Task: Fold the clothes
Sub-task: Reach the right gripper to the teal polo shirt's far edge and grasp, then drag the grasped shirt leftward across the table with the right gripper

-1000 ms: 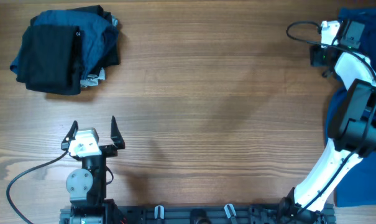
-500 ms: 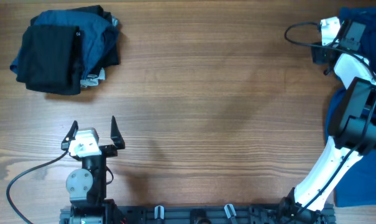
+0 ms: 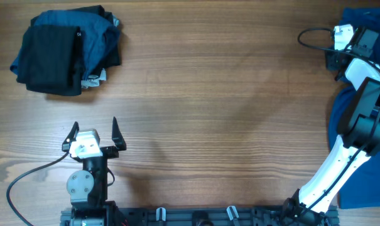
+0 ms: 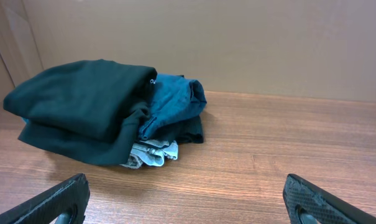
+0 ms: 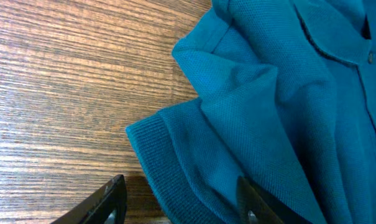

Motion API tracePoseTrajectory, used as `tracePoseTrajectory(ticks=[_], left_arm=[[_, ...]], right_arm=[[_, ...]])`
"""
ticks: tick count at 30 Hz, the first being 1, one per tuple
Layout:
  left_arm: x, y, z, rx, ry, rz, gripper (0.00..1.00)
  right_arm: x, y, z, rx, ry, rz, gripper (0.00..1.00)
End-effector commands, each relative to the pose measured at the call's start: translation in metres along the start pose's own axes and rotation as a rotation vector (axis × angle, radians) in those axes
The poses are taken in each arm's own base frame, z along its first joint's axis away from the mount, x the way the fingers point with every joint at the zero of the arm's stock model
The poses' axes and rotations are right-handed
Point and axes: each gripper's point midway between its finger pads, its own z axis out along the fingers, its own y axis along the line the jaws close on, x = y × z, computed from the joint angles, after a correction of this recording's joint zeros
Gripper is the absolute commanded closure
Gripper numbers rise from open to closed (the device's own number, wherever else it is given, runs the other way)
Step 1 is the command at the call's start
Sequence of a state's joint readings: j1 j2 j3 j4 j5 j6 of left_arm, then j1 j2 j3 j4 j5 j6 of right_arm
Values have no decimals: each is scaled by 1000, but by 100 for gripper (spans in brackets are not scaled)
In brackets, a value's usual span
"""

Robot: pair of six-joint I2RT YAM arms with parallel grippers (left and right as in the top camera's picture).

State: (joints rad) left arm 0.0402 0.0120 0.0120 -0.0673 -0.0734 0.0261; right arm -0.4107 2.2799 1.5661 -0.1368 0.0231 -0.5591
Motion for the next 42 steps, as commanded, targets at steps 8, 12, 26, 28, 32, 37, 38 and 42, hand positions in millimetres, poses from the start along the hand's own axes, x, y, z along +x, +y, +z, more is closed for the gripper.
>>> tracePoseTrajectory(ticks=[8,12,26,28,32,37,38,42], left_arm=[[0,-3,0,13,-4,22,0],[0,-3,0,13,-4,22,0],[0,-3,0,13,-4,22,0],[0,-3,0,13,-4,22,0],[1,-3,0,13,-4,22,0],[0,-3,0,13,-4,22,0],[0,-3,0,13,-4,22,0],[0,-3,0,13,-4,22,0]], right_arm=[[22,19,19,-60,41,34,70],[21,19,19,-57,39,49,80],[10,40,18,-120,23,261,96],[-3,94,11,-259,39,275,96],[-19,157,-2,-396,69,328,96],[-40,258,-34,-581,118,345,96],[-45,281,-42,-617,124,334,96],[-57,370,-83,-757,141,277,96]])
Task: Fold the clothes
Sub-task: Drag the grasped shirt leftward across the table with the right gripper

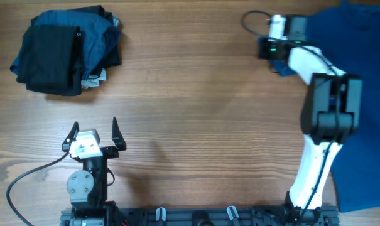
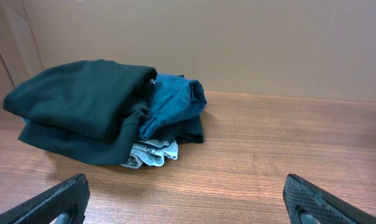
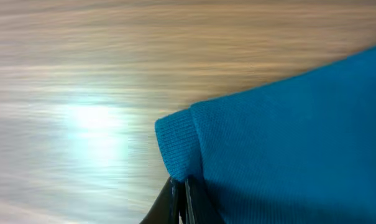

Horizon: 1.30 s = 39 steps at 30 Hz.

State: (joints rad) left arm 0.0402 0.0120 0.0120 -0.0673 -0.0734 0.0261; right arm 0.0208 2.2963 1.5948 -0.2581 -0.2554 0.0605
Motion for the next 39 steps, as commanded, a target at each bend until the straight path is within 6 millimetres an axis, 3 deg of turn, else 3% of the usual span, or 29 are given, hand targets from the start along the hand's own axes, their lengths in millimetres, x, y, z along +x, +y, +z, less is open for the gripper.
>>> tracePoseTrajectory(ticks=[1,7,10,13,15,20,22,27,30,32,35,37,39], left_arm=[[1,-3,0,13,-4,22,0],[1,-3,0,13,-4,22,0],[1,-3,0,13,-4,22,0],[1,-3,0,13,-4,22,0],[0,-3,0,13,-4,22,0],[1,-3,0,13,-4,22,0],[0,-3,0,13,-4,22,0],[0,-3,0,13,-4,22,0],[1,-3,0,13,-4,22,0],[0,-3,0,13,-4,22,0],[0,-3,0,13,-4,22,0],[1,-3,0,13,-4,22,0],[1,-3,0,13,-4,22,0]], right_arm=[[54,104,28,-197,148,26,96],[50,161,28,-101,94,-144,96],[46,201,26,-170,68,-131,95],[58,245,20,-308,107,-53,96],[72,263,17,-335,149,-27,96],[122,339,1,-465,251,-96,96],[150,375,-10,-524,290,-156,96],[213,439,-36,-606,360,-287,95],[224,456,-50,-678,389,-306,95],[221,463,-61,-747,405,-303,87],[201,460,-70,-769,382,-286,76],[185,451,-73,-761,362,-266,66],[167,439,-78,-744,348,-240,62]])
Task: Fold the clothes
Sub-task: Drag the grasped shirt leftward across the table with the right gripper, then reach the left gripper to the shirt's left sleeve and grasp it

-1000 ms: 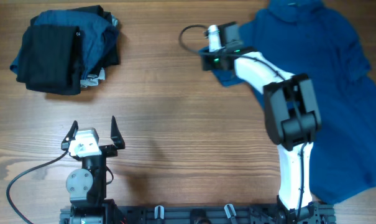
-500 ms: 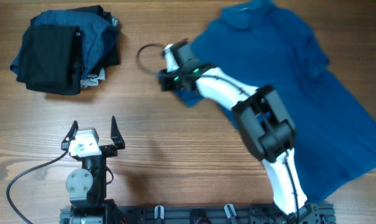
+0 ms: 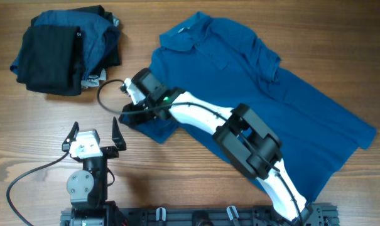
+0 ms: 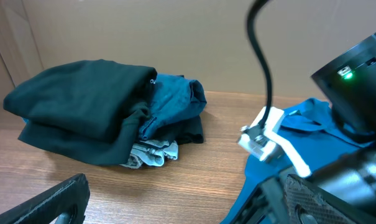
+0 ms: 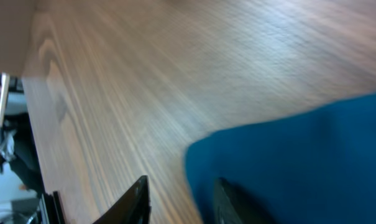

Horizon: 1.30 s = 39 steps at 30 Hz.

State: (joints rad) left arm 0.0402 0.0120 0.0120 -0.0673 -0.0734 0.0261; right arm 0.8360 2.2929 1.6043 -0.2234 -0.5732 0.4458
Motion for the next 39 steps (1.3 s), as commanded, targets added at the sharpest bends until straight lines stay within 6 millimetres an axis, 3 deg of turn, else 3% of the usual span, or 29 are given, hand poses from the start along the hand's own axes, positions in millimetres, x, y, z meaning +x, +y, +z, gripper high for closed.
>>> tracePoseTrajectory(ticks=[1,6,9,12,16,20,26,28,32,39], left_arm=[[0,-3,0,13,-4,22,0],[1,-3,0,13,-4,22,0],[0,-3,0,13,-4,22,0],[1,-3,0,13,-4,22,0],[0,-3,0,14,-4,22,0],[0,-3,0,13,-4,22,0],[1,-3,0,13,-4,22,0],[0,-3,0,13,-4,22,0],[0,-3,0,13,-4,22,0],[-2,-5,0,28,-14,21,0]], right_arm=[[-37,10,-50,-30,-79,3,60],[-69,-4,-131,28,-178,-19,47],[-71,-55,-197,252,-226,70,44],[-51,-109,-252,447,-206,173,36],[0,-183,-320,661,-117,363,25],[28,-235,-379,752,-152,540,21],[53,-275,-434,751,-243,681,14],[64,-287,-451,767,-268,727,1],[81,-302,-474,829,-283,782,0],[63,-313,-486,853,-370,737,0]])
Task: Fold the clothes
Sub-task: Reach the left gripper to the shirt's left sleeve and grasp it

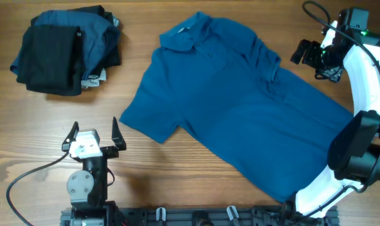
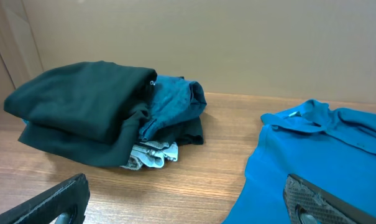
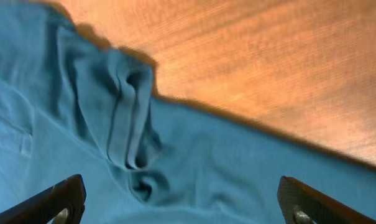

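A blue polo shirt (image 1: 233, 107) lies spread face up across the middle of the table, collar (image 1: 182, 28) at the back, its left sleeve (image 1: 146, 122) flat toward the front left. The other sleeve (image 3: 128, 115) is bunched into folds. My right gripper (image 1: 308, 61) hovers open above that bunched sleeve at the back right, holding nothing (image 3: 181, 211). My left gripper (image 1: 93, 129) rests open at the front left with nothing in it (image 2: 184, 208), and the shirt's sleeve edge (image 2: 281, 174) lies just ahead of its right finger.
A pile of folded dark and blue clothes (image 1: 64, 47) sits at the back left corner (image 2: 100, 112). A brown wall stands behind it. Bare wood table (image 1: 45, 107) lies between the pile and the left gripper. The right arm (image 1: 365, 88) runs along the right edge.
My right gripper was at the shirt's left sleeve near the front left; now it is at the back right over the bunched sleeve, open. The shirt stays spread out. The left arm has not moved.
The shirt lay heaped at the right edge with my right gripper open beside its sleeve cuff. Then the gripper was shut on the cuff farther left. Then the shirt lay spread across the table, jaws apart at the left sleeve. Now the gripper hovers at the right sleeve.
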Motion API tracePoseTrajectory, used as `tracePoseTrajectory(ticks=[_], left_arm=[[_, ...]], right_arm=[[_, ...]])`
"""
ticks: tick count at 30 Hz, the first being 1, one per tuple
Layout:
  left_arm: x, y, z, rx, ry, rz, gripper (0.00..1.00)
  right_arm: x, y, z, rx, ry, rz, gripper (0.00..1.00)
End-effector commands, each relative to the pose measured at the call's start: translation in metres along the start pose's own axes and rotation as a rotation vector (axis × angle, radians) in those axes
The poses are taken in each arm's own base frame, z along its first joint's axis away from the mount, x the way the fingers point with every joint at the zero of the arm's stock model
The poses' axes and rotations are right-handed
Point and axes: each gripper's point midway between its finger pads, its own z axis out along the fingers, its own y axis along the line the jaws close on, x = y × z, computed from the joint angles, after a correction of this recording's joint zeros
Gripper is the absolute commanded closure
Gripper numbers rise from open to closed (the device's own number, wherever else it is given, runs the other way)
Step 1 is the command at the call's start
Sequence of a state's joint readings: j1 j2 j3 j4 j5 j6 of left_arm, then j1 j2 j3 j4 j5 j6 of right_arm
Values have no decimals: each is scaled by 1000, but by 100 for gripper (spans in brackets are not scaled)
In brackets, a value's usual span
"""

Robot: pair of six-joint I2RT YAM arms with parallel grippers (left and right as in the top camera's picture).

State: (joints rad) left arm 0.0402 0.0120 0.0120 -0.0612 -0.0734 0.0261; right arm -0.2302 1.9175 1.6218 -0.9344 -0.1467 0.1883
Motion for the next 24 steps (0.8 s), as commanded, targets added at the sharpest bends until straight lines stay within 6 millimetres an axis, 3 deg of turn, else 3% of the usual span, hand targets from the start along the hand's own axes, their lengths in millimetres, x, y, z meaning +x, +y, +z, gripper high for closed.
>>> tracePoseTrajectory(ticks=[1,3,6,10,15,18,20,24], left_arm=[[0,-9,0,53,-8,22,0],[-18,-15,-2,86,-80,23,0],[-46,-61,-16,357,-197,36,0],[-63,-70,-24,415,-140,-20,0],[-112,-77,-24,437,-12,-27,0],[-133,-82,0,439,176,-53,0],[-133,-89,20,459,324,-77,0],[-101,-109,69,463,665,-97,0]], right_arm=[[-14,1,-5,7,-62,-15,0],[-20,2,-5,3,-85,-19,0],[-27,4,-6,-3,-115,-23,0],[-30,5,-6,-5,-128,-25,0],[-30,5,-6,-5,-128,-24,0],[-30,5,-6,-5,-128,-24,0],[-30,5,-6,-5,-128,-24,0],[-30,5,-6,-5,-128,-24,0]])
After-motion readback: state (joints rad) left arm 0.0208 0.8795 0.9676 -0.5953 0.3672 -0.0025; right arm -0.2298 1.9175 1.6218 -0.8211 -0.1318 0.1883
